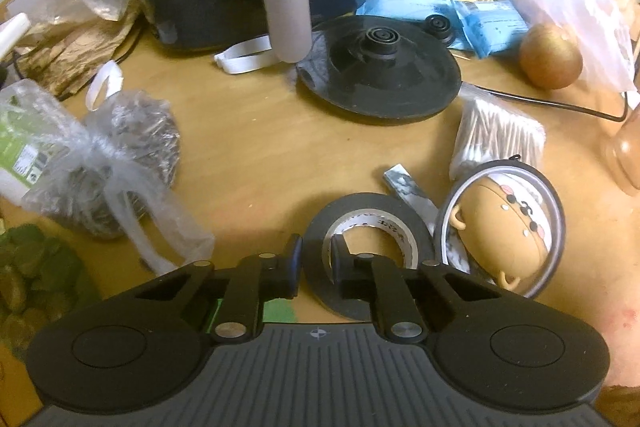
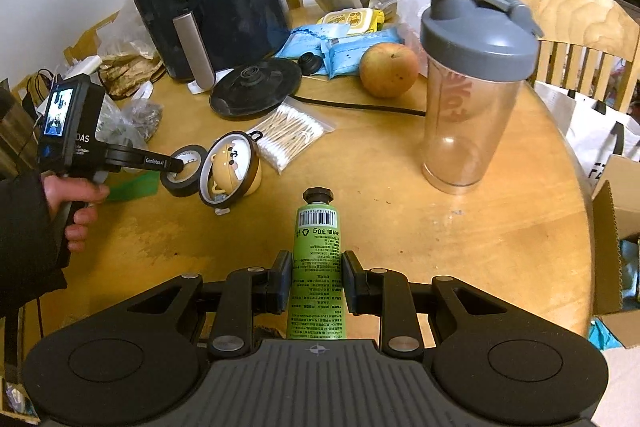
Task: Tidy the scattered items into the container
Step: 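Grasp the black tape roll with the left gripper while the right gripper holds the green tube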
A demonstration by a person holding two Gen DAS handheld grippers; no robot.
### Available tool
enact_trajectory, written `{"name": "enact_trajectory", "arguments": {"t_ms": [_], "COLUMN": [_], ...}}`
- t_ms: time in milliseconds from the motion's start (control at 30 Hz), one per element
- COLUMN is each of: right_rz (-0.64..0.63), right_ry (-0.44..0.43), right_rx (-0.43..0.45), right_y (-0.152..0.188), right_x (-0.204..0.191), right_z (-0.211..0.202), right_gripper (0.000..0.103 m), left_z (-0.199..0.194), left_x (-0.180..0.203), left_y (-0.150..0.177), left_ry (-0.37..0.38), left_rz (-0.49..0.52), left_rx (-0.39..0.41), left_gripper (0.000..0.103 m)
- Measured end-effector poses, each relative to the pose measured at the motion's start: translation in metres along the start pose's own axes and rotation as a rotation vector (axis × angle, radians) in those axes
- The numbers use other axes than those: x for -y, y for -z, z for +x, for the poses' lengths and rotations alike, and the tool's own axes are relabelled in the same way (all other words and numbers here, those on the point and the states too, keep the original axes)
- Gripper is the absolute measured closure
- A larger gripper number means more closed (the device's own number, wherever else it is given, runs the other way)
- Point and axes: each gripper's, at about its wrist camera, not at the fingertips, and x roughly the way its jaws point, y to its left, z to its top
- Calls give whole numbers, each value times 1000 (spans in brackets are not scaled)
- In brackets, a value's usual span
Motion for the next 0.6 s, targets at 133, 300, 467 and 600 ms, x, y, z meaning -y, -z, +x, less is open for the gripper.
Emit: {"name": "enact_trajectory", "arguments": {"t_ms": [133,300,467,600], "right_rz": [-1,-20,-42,-59], "right_ry": [-14,-64,-120,-164], "right_rx": [12,5,5,25], "right_y": [1,2,1,-4], "right_x": [3,5,7,7], "right_z": [-8,-15,-21,-26], "right_gripper": [74,74,74,74], "left_z": [-22,-62,-109,-136], "left_x": [-4,-6,-5,4], "left_y": [7,15,23,28], "left_ry": [9,11,19,37], "left_rz": [-36,-69,-116,-133], "left_rx": [12,47,96,123], "left_gripper": [88,88,88,88]}}
